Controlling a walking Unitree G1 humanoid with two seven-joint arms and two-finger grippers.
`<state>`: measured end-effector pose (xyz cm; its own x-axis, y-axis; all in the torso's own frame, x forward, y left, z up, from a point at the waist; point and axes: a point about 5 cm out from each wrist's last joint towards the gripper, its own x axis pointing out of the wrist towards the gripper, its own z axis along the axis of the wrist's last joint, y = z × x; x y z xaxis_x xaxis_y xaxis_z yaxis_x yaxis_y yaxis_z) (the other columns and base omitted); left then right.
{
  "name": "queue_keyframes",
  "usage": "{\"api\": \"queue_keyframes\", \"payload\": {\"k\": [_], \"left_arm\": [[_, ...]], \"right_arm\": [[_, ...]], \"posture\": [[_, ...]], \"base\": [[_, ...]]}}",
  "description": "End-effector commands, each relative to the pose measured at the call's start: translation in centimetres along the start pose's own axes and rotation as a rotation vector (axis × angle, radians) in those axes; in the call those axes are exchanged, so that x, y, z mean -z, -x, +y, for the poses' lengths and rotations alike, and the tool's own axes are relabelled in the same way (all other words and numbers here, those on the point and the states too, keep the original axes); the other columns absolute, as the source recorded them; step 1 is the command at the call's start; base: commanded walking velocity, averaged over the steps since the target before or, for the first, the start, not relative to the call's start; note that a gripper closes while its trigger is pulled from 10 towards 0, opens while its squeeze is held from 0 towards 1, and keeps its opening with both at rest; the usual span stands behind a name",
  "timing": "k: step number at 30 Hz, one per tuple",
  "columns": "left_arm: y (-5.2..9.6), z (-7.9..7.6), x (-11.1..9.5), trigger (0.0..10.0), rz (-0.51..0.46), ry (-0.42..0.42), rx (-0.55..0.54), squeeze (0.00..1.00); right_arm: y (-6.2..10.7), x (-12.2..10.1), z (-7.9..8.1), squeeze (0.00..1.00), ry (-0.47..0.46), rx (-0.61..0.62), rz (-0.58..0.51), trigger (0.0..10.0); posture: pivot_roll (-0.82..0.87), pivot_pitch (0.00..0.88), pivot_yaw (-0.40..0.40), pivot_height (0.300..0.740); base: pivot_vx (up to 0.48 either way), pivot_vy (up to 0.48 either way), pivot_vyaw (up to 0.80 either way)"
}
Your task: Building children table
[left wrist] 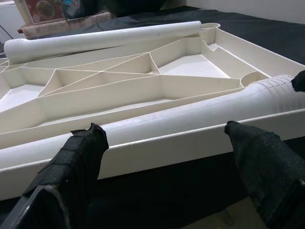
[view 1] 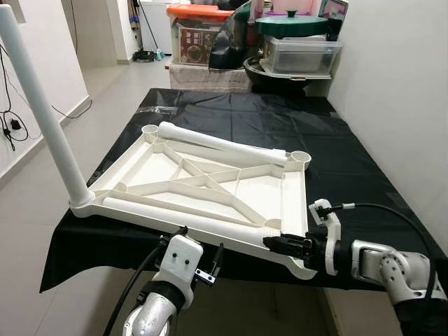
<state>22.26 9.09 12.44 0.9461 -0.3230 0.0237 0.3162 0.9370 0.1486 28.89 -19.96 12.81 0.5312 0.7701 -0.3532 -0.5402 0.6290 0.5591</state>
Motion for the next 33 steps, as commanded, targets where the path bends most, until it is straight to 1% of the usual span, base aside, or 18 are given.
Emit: {"api": "queue_keyframes", "payload": {"k": [1,4,6,8,9,11,13,20,21,25,27,28,33], "left_arm": [[0.0,-0.2,0.3,10.0,0.009,0.006,0.005,0.0],[0.0,-0.2,0.3,10.0,0.009,0.006,0.006,0.0],[0.0,-0.2,0.3,10.0,0.01,0.008,0.005,0.0],[0.0,-0.2,0.3,10.0,0.01,0.008,0.005,0.0],[0.0,-0.2,0.3,10.0,0.01,0.008,0.005,0.0],[0.0,-0.1,0.2,10.0,0.008,0.006,0.004,0.0],[-0.1,-0.2,0.2,10.0,0.008,0.005,0.005,0.0],[-0.1,-0.2,0.2,10.0,0.007,0.007,0.002,0.0],[-0.1,-0.2,0.2,10.0,0.007,0.008,0.0,0.0],[-0.2,-0.2,0.3,10.0,0.007,0.009,-0.002,0.0],[-0.2,-0.2,0.3,10.0,0.007,0.01,-0.002,0.0],[-0.2,-0.2,0.3,10.0,0.007,0.013,-0.002,0.0],[-0.2,-0.1,0.3,10.0,0.007,0.03,-0.008,0.0]], "right_arm": [[-1.0,-0.4,1.1,0.0,0.002,-0.047,-0.005,10.0],[-1.2,-0.5,1.3,0.0,-0.001,-0.059,-0.008,10.0],[-2.0,-0.9,2.1,0.0,-0.01,-0.101,-0.026,10.0],[-2.0,-0.9,2.1,0.0,-0.01,-0.101,-0.026,10.0],[-2.4,-1.1,2.5,0.0,-0.011,-0.116,-0.032,10.0],[-3.8,-1.3,3.7,0.0,0.001,-0.166,-0.027,10.0],[-4.6,-1.5,4.6,0.0,0.003,-0.204,-0.021,10.0],[-5.4,-1.7,5.4,0.0,0.011,-0.242,-0.019,10.0],[-5.5,-1.9,5.6,0.0,0.016,-0.251,-0.025,0.0],[-5.4,-2.3,5.6,0.0,0.012,-0.263,-0.052,0.0],[-5.3,-2.5,5.4,0.0,0.008,-0.255,-0.06,0.0],[-5.1,-2.7,4.9,0.0,-0.003,-0.237,-0.075,0.0],[-4.6,-3.3,4.6,0.0,-0.02,-0.244,-0.114,0.0]], "posture": [[0.03,0.034,-0.078,0.74],[0.03,0.034,-0.08,0.74],[0.04,0.036,-0.082,0.74],[0.04,0.036,-0.082,0.74],[0.04,0.036,-0.08,0.74],[0.03,0.037,-0.08,0.74],[0.03,0.037,-0.083,0.74],[0.04,0.038,-0.09,0.74],[0.04,0.038,-0.088,0.74],[0.03,0.036,-0.089,0.74],[0.03,0.036,-0.089,0.74],[0.03,0.036,-0.091,0.74],[0.04,0.037,-0.089,0.74]], "base": [[0.0,0.0,0.0],[0.0,0.0,0.0],[0.0,0.0,0.0],[0.0,0.0,0.0],[0.0,0.0,0.0],[0.0,0.0,0.0],[0.0,0.0,0.0],[0.0,0.0,0.0],[0.0,0.0,0.0],[0.0,0.0,0.0],[0.0,0.0,0.0],[0.0,0.0,0.0],[0.0,0.0,0.0]]}}
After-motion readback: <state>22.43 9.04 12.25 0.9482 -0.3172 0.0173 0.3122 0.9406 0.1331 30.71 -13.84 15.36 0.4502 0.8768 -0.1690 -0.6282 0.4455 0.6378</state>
